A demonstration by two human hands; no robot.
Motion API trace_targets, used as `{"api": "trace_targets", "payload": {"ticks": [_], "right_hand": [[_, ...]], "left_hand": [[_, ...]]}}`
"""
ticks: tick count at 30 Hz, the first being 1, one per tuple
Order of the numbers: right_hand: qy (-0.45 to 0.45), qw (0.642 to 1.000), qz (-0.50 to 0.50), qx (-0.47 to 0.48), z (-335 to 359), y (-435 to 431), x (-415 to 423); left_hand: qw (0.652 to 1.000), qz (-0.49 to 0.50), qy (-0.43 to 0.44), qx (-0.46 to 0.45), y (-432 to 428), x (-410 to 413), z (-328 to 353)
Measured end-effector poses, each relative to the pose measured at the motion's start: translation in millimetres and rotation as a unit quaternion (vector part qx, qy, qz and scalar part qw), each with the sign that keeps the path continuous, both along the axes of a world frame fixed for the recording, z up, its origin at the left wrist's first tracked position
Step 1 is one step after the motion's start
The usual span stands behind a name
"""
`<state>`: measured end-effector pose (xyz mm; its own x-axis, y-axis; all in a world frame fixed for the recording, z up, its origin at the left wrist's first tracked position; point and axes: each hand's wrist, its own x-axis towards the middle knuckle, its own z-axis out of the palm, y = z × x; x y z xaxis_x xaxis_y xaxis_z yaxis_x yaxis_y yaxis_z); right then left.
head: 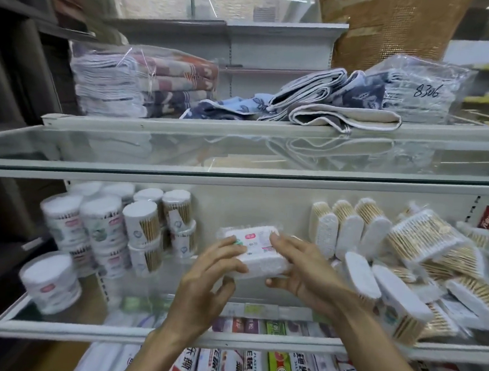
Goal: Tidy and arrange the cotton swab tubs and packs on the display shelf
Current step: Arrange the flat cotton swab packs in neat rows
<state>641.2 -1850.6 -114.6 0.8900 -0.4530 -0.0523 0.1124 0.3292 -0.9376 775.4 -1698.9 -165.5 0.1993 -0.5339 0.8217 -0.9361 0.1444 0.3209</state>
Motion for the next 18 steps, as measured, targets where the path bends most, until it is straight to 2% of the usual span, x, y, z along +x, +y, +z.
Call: {"api": "trace_targets", "payload": {"ticks": [3, 4, 5, 7, 8, 10, 12, 13, 15, 18], "right_hand": [[-0.025, 0.999, -0.014, 0.033, -4.7, 0.5, 10.0], [-0.034, 0.999, -0.02, 0.038, -4.8, 0.4, 12.4], [-0.041, 0.998, -0.026, 0.036, -5.5, -0.5, 14.4], [-0.046, 0.998, -0.025, 0.023, -7.2, -1.4, 18.2], [-0.044, 0.999, -0.021, 0.012, -7.6, -0.2, 19.7], [-0.041, 0.999, -0.016, -0.008, -9.0, 2.4, 23.3], [-0.036, 0.999, -0.022, -0.033, -11.2, 4.6, 27.4], [-0.028, 0.997, -0.033, -0.066, -14.3, 4.2, 29.1], [-0.004, 0.976, -0.056, -0.211, -22.2, 0.0, 30.7], [0.038, 0.886, -0.043, -0.46, -28.9, -4.2, 36.9]], "left_hand": [[0.998, 0.03, 0.05, -0.011, 3.5, 0.7, 1.0], [0.995, 0.032, 0.091, -0.019, 4.4, 0.2, 2.0], [0.985, 0.017, 0.169, -0.021, 6.2, -0.2, 3.6], [0.927, -0.062, 0.37, -0.023, 8.0, 0.2, 7.4], [0.893, -0.093, 0.44, -0.023, 8.6, 1.4, 8.7], [0.862, -0.115, 0.493, -0.021, 9.1, 5.2, 8.6], [0.864, -0.11, 0.49, -0.028, 9.0, 8.2, 9.7], [0.866, -0.104, 0.488, -0.034, 9.0, 9.4, 9.8], [0.861, -0.089, 0.5, -0.041, 9.5, 13.2, 8.8], [0.851, -0.061, 0.52, -0.036, 10.3, 21.7, 7.7]]}}
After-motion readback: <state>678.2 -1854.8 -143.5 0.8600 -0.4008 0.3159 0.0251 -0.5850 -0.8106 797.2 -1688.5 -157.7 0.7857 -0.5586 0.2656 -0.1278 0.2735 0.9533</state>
